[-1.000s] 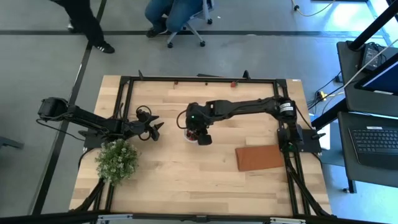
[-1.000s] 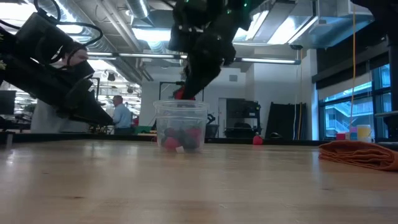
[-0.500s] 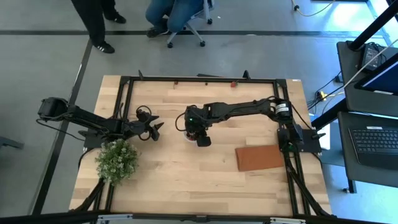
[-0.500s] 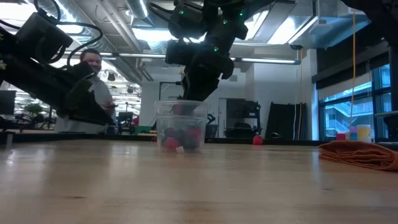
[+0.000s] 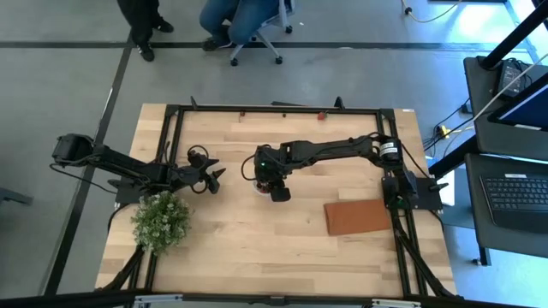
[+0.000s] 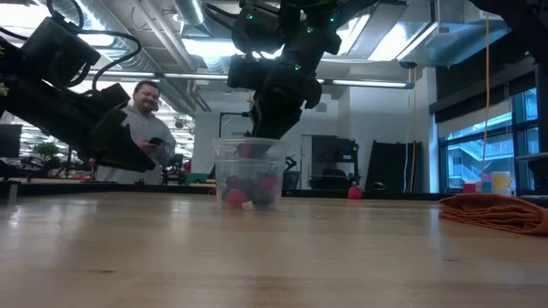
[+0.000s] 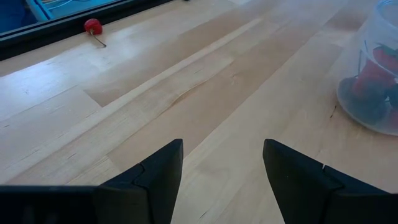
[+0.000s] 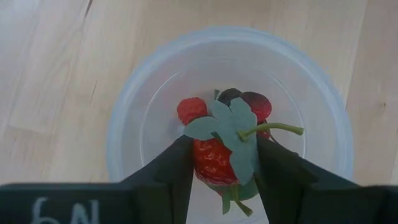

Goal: Pick and placing Produce into tupperware
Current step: Put the right strawberry into the bin, then put the strawberry into the bin

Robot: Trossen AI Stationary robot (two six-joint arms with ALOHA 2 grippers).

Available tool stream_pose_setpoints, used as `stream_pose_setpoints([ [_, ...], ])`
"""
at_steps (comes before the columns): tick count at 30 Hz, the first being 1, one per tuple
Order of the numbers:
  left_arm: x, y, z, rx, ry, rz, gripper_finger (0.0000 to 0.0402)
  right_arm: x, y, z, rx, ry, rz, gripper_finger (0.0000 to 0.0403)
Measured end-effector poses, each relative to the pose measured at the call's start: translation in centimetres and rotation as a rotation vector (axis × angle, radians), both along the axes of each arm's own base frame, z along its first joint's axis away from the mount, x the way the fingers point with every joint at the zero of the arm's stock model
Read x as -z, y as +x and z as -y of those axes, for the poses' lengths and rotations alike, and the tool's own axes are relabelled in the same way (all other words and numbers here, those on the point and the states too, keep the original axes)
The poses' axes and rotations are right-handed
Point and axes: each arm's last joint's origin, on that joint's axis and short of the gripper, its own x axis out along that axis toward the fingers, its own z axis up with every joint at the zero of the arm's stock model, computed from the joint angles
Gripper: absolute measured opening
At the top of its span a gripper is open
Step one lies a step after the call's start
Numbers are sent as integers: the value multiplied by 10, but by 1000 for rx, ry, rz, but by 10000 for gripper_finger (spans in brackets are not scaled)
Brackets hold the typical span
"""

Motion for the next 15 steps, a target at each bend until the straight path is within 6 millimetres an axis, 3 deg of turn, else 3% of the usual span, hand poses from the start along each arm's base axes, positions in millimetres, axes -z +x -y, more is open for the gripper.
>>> stream_pose_setpoints([
  [11, 0, 0, 0, 0, 0, 0, 215, -1, 0, 0, -1, 0, 1, 222],
  [15, 0, 0, 0, 0, 1, 0, 215, -25, 0, 2, 10, 4, -13, 231],
])
